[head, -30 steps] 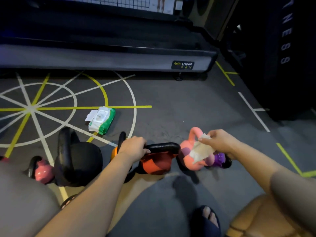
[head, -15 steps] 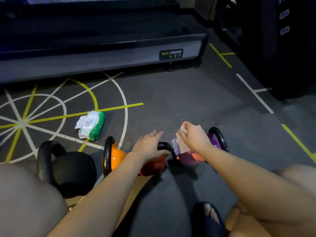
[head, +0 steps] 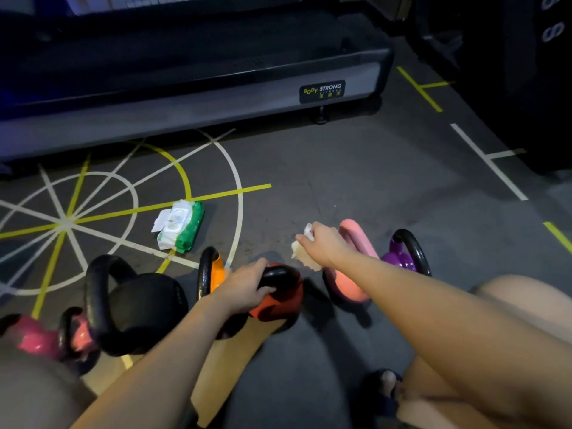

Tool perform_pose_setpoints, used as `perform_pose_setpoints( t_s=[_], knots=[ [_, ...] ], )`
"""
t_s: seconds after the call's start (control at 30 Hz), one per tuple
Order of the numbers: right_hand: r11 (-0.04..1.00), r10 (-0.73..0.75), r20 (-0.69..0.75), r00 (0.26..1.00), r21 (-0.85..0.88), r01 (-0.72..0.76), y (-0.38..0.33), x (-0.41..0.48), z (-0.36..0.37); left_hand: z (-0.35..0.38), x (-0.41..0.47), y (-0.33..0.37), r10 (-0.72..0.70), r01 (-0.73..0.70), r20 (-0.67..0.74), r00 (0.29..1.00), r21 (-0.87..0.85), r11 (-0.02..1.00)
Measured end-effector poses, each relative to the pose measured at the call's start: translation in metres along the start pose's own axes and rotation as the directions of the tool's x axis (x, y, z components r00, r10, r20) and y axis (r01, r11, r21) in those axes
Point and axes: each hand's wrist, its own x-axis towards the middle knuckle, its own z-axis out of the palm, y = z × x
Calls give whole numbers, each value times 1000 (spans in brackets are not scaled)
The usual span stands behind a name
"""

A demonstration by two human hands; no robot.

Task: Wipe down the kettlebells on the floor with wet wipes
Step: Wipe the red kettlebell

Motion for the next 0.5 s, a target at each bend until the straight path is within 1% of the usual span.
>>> perform_pose_setpoints(
  t_s=[0.07, 0.17, 0.23, 0.4, 0.47, 0.5],
  knots=[
    [999, -25, 6, 1000, 24, 25, -11, -4, 5, -3, -5, -14, -50, 50, 2, 999, -93, 994],
    [996, -76, 158, 984, 50, 69, -22, -15, 15, -3, -10, -22, -94, 88, -30, 995, -157, 984],
    [995, -96, 235, 967, 57, 85, -20, -22, 21, -3, -8, -18, -96, 88, -42, 994, -158, 984],
    [955, -136, 402, 906, 295, 13, -12, -34, 21, -12, -4, -20, -101, 97, -12, 995, -194, 976],
    [943, -106, 380, 919, 332, -28, -3, -31, 21, -15, -1, -21, -92, 91, 9, 996, -224, 970],
    [945, -70, 339, 938, 324, -47, 1, -27, 22, -18, 1, -22, -84, 86, 20, 996, -234, 968]
  ],
)
